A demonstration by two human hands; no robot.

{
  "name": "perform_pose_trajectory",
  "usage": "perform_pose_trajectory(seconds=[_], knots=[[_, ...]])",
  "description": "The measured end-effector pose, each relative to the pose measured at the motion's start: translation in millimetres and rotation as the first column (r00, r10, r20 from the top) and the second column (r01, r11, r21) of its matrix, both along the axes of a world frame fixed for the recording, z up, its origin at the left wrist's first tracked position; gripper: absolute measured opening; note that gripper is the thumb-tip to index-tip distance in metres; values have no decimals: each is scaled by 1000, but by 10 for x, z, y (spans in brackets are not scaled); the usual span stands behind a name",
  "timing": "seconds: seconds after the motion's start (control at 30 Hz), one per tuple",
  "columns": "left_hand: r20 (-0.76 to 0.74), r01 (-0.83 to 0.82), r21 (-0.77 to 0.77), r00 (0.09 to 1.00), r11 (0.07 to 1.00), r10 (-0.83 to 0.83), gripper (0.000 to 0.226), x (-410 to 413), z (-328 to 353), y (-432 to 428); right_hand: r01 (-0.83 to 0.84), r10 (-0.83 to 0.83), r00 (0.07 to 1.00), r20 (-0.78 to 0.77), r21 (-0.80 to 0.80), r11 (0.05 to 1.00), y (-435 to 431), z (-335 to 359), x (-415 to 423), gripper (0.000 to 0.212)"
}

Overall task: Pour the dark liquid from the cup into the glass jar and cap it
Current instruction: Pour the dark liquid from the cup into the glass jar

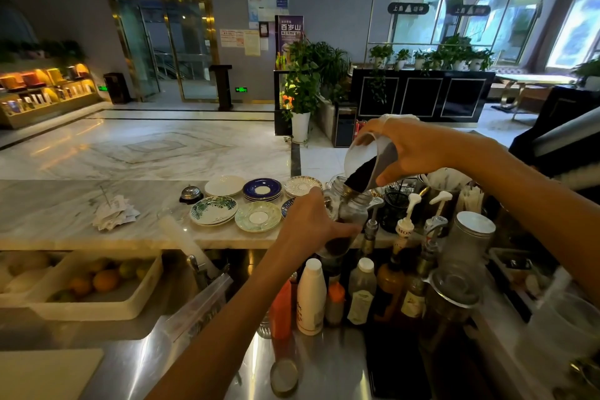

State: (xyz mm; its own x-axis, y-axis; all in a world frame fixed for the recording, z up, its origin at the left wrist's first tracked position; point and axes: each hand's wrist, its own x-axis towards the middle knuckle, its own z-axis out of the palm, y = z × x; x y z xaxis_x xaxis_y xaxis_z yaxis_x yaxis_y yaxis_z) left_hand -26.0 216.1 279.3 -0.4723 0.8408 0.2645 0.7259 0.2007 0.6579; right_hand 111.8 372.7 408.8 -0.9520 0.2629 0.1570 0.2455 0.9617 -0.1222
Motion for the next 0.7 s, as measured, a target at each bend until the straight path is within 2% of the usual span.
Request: perform_pose_trajectory(seconds=[0.7], knots=[[73,-8,34,997,999,5,72,-41,-24,5,26,-32,998,55,99,995,-115,118,-82,75]])
